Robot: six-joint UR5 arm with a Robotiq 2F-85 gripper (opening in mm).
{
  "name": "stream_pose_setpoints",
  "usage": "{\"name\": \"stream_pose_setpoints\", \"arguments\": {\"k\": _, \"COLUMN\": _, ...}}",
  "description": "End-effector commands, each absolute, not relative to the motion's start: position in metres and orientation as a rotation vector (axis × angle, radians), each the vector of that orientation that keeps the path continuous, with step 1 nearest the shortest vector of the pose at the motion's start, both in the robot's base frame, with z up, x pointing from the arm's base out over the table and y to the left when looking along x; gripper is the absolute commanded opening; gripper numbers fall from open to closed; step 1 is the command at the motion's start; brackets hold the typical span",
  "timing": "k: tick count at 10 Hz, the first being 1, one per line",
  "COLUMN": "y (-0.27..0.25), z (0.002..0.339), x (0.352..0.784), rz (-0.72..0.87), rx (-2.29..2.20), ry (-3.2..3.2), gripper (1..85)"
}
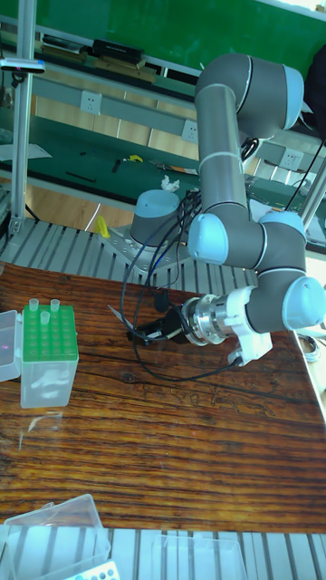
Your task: Insert a large pipette tip into the holder for large pipette tips
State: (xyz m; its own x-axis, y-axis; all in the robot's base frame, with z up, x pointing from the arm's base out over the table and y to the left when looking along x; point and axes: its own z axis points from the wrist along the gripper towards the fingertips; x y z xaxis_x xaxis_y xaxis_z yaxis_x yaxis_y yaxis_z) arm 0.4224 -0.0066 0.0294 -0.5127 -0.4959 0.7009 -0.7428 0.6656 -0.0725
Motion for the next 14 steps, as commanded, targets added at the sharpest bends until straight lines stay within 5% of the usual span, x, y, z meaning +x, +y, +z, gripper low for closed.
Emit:
{"name": "stream_pose_setpoints", "arguments": {"k": 1, "y": 0.01, "z": 0.029, "x": 0.421, "rz": 0.422, "rx": 0.917, "ry": -2.235, "gripper": 33.0}}
{"name": "stream_pose_setpoints", "arguments": {"k": 14, "y": 0.033, "z": 0.016, "x": 0.416, "rz": 0.431, "rx": 0.837, "ry": -2.213, "gripper": 32.3}}
